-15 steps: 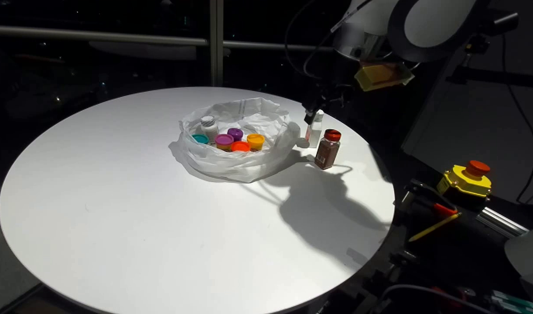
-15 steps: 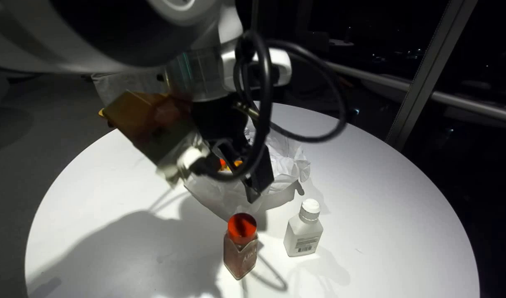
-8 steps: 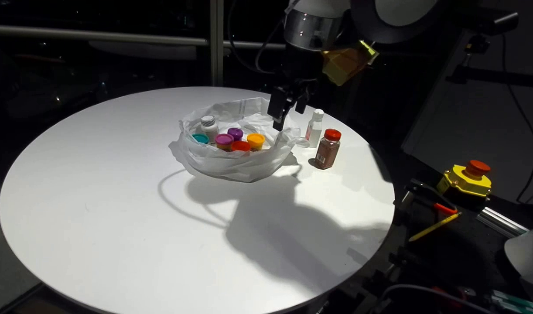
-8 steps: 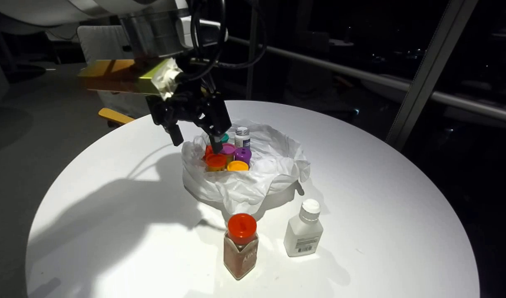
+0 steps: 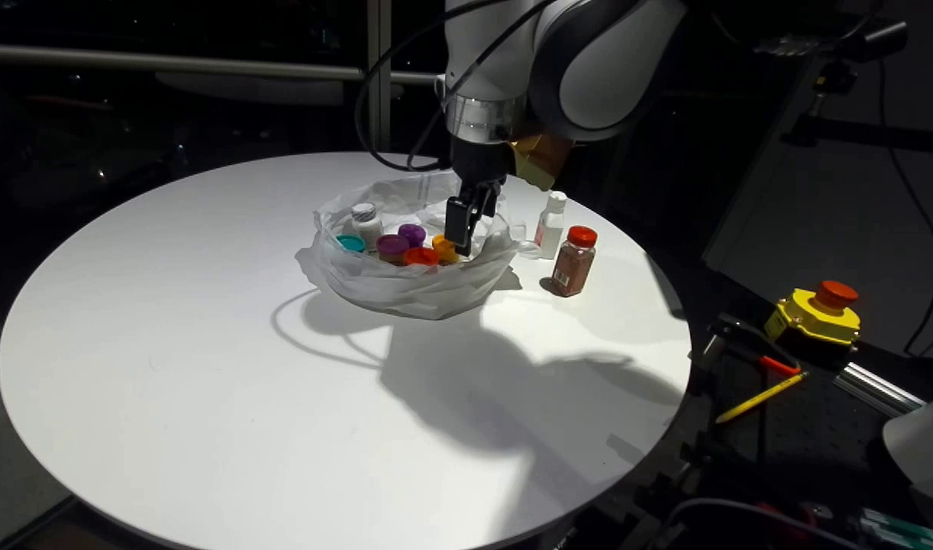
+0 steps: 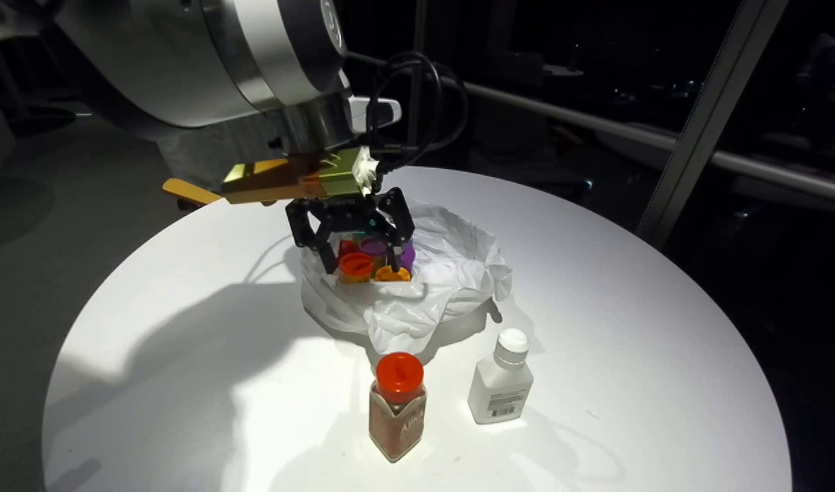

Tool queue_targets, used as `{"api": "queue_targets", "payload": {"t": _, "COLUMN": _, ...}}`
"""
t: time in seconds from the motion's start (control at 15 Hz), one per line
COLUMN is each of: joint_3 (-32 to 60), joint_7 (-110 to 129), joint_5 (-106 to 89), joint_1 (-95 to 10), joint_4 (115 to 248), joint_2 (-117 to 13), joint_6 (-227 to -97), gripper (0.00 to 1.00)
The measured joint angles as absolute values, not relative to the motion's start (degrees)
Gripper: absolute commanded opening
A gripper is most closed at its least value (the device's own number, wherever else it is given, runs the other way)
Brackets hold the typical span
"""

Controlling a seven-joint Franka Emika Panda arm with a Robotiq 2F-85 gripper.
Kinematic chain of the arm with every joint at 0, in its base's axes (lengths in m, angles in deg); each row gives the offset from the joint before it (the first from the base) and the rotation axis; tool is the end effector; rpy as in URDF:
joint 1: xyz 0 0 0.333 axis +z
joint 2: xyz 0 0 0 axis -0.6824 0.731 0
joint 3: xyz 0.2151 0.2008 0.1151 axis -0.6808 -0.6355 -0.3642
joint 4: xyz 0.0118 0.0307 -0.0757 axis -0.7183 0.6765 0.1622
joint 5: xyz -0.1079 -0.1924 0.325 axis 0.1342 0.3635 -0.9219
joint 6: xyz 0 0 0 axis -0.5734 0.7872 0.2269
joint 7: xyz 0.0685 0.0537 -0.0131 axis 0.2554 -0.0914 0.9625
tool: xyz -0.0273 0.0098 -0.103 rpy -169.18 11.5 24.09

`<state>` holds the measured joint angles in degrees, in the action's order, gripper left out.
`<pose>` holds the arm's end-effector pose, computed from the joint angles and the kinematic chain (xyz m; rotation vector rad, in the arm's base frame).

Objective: Pick up the bottles and containers from the plastic bag and put them on the table.

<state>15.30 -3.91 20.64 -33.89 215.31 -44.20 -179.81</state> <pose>0.5521 0.0512 0.1868 2.8265 0.3588 0.1130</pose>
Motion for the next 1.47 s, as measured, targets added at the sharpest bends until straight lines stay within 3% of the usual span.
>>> {"api": "queue_targets", "payload": {"t": 1.47, "joint_3": 13.24, "joint_7": 14.90, "joint_5": 3.62, "joint_1": -39.95, "joint_4": 200.98, "joint_2": -32.40, "joint_6": -174.40, "gripper": 1.00}}
